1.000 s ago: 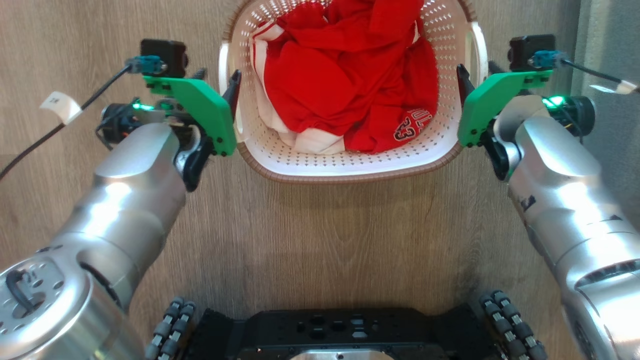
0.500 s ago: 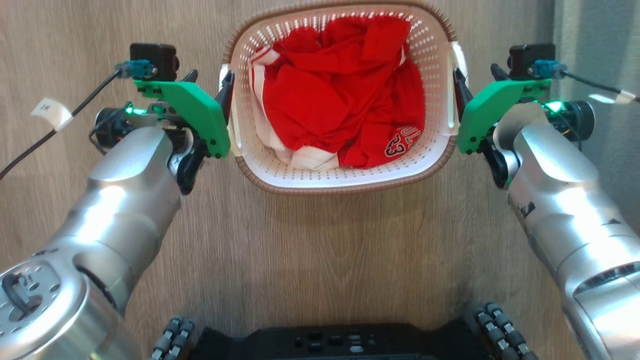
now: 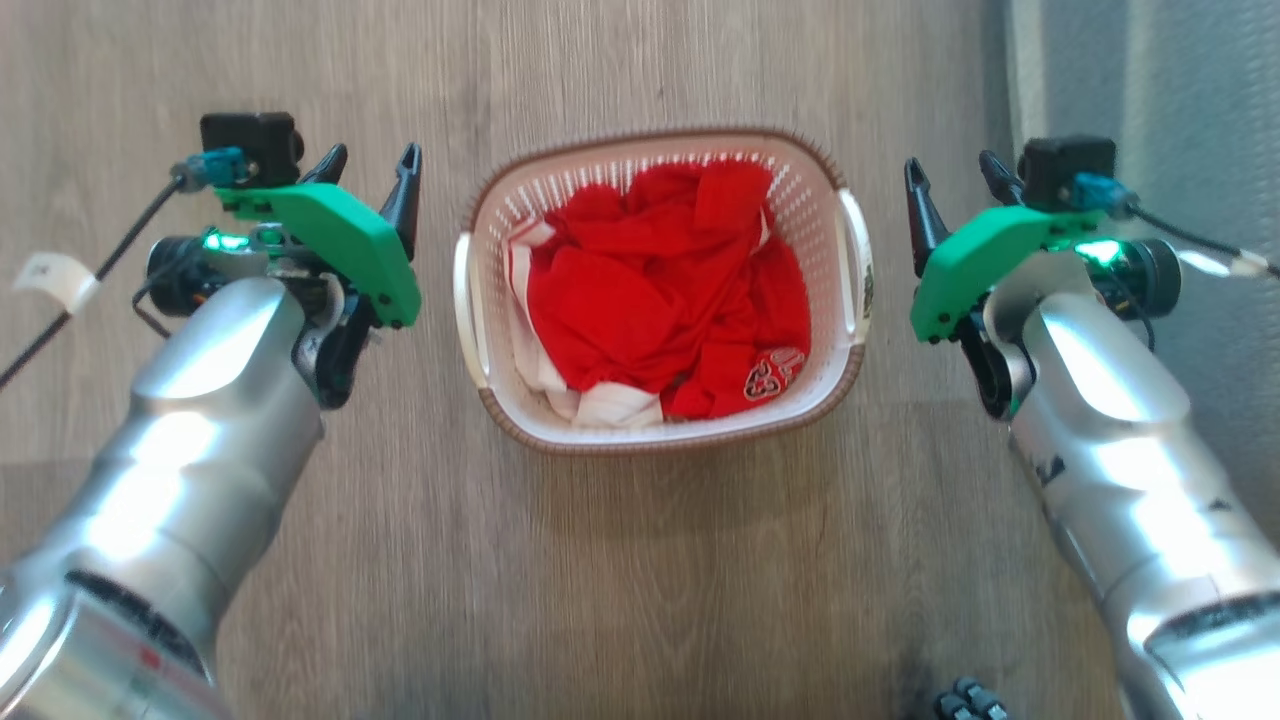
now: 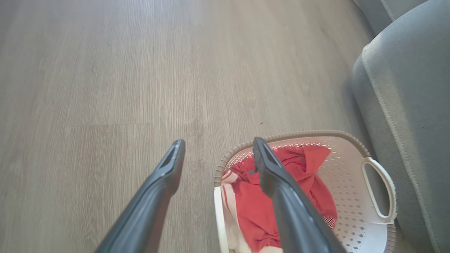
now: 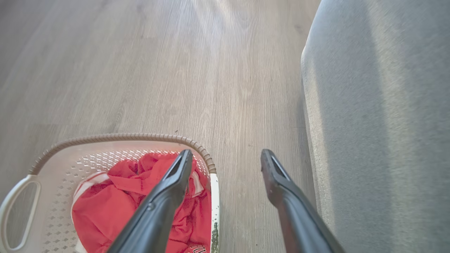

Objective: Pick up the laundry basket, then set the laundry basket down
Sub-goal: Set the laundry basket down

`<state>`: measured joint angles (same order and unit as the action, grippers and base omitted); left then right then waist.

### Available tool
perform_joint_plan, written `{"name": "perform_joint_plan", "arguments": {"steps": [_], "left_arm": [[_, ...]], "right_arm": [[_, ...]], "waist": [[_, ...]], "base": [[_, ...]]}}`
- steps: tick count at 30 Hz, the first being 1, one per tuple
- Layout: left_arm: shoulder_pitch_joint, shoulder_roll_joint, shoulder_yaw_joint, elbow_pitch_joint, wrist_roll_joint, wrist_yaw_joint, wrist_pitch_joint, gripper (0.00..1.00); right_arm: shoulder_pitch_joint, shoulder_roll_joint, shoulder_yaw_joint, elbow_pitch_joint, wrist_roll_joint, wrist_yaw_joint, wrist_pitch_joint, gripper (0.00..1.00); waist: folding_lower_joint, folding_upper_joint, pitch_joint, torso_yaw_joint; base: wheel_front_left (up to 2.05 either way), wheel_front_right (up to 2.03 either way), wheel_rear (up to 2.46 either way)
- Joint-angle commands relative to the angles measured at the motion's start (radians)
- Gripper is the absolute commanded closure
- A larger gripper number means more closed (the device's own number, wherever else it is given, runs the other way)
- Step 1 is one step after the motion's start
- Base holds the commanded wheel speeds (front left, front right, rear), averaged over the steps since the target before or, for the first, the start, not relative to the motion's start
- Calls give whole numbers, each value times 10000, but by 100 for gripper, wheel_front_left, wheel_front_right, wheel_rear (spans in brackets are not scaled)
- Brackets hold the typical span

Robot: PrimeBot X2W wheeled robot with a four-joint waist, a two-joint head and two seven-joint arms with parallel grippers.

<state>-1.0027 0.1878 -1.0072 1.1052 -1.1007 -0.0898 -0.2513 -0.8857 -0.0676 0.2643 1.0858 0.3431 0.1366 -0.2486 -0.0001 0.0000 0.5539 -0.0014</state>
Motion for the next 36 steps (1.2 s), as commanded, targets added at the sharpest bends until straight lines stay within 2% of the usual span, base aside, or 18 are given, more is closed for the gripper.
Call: {"name": "perform_joint_plan", "arguments": {"steps": [1, 8, 13, 18, 27, 36], "left_arm": [[157, 390, 386, -210, 196, 111, -102, 0], [1853, 727, 3390, -2641, 2957, 825, -103, 0], [3165, 563, 5082, -4172, 4756, 986, -104, 0], [4197, 285, 6254, -5183, 6023, 1056, -104, 0], [5548, -71, 7427, -6691, 7305, 926, -104, 0], [6703, -5, 7927, -7513, 7726, 989, -104, 0]], "right_arm": [[502, 173, 25, -283, -42, -59, -129, 0], [1557, 173, -799, -2047, -577, -59, -130, 0], [2179, 173, -1230, -3012, -555, -59, -130, 0], [2711, 173, -1482, -3704, -687, -59, -131, 0], [3515, 173, -1954, -4624, -1141, -59, -131, 0], [4310, 173, -2215, -5458, -1584, -59, -131, 0]], "waist": [[1, 0, -312, 2], [1, 0, -1006, 22], [1, 0, -1479, 50], [1, 0, -1966, 85], [1, 0, -2881, 98], [1, 0, -3729, -25]], "base": [[0, 0, 0], [0, 0, 0], [0, 0, 0], [0, 0, 0], [0, 0, 0], [0, 0, 0]]}}
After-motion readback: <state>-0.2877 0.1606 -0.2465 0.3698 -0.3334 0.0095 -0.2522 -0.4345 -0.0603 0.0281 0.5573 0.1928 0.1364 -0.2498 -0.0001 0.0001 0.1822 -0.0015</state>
